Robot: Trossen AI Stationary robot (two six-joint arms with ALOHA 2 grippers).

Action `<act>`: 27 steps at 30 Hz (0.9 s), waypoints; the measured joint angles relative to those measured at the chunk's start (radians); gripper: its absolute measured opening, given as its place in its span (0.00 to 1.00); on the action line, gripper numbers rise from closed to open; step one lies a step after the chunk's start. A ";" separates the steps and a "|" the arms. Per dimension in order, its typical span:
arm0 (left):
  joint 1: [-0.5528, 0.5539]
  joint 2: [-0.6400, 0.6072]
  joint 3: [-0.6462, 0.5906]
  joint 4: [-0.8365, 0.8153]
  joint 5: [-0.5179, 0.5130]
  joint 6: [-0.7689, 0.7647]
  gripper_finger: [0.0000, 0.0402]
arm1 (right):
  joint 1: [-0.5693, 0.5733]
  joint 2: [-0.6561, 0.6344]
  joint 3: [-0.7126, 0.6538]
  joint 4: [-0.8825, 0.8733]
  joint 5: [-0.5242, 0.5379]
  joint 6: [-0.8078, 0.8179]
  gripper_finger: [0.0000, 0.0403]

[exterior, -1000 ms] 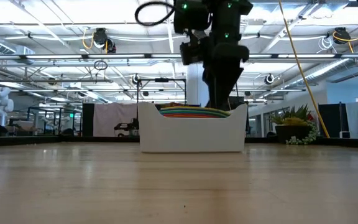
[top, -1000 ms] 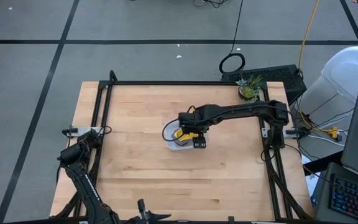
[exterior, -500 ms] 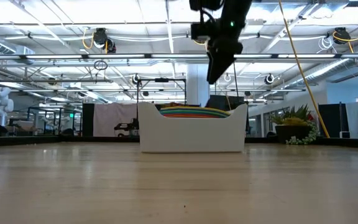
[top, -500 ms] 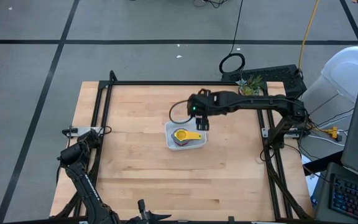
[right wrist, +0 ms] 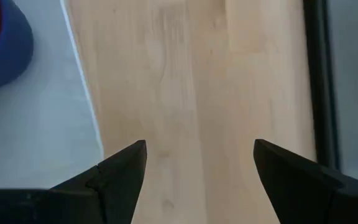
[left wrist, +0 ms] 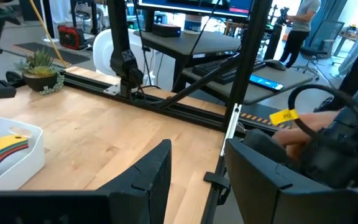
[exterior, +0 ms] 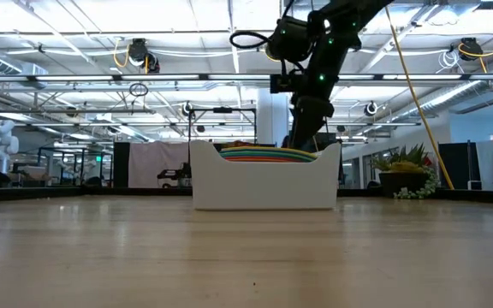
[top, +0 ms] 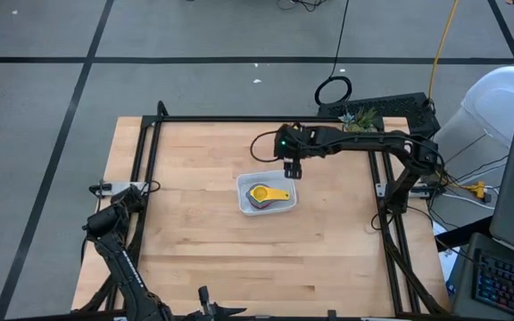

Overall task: Nest measuring cups in basket
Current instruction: Put the stacked measuring cups into the bin

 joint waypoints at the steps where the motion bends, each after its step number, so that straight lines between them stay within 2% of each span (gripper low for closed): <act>1: 0.001 0.000 0.000 0.000 0.000 -0.002 0.38 | -0.001 0.000 -0.007 0.005 -0.014 0.007 0.71; 12: 0.002 0.000 0.000 0.002 0.000 -0.019 0.38 | 0.007 0.000 -0.061 -0.027 -0.064 0.039 0.71; 27: 0.002 0.000 0.000 0.002 -0.001 -0.018 0.38 | 0.055 -0.003 -0.061 -0.065 -0.066 0.101 0.71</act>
